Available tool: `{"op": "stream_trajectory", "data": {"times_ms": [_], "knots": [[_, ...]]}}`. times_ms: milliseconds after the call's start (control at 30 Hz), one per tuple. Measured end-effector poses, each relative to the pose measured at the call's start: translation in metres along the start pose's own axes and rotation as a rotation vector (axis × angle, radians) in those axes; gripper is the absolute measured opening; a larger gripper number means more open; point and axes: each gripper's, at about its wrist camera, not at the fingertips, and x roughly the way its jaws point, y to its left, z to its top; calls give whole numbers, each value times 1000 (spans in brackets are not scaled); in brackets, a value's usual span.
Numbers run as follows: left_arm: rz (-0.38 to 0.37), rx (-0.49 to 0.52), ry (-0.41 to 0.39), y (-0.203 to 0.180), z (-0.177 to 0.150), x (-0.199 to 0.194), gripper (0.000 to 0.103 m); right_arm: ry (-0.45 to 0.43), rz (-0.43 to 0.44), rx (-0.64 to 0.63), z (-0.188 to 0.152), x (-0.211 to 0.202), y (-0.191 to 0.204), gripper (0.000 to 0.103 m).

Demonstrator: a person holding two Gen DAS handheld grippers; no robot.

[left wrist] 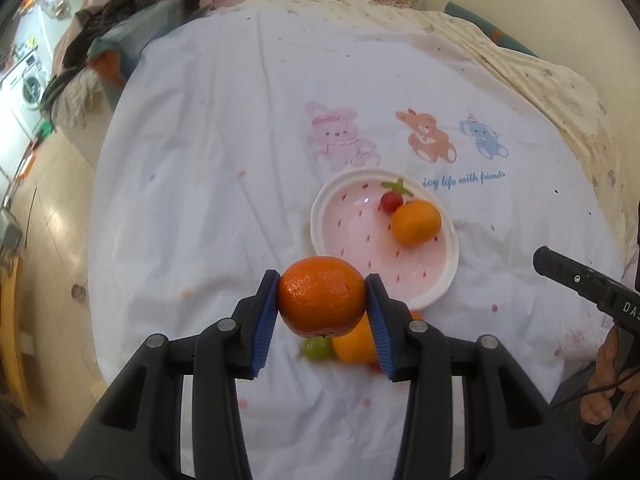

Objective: Organize fruits
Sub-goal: 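Carry the plum with the right tool while the left tool carries the tangerine to the plate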

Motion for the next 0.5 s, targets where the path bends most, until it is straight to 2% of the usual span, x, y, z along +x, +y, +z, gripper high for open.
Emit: {"op": "stream_trajectory", "data": {"times_ms": [233, 500], "knots": [[6, 48, 1, -14, 31, 24, 39, -13, 0, -14, 31, 12, -12, 23], [12, 79, 10, -26, 60, 60, 39, 18, -19, -36, 58, 46, -24, 23]]}}
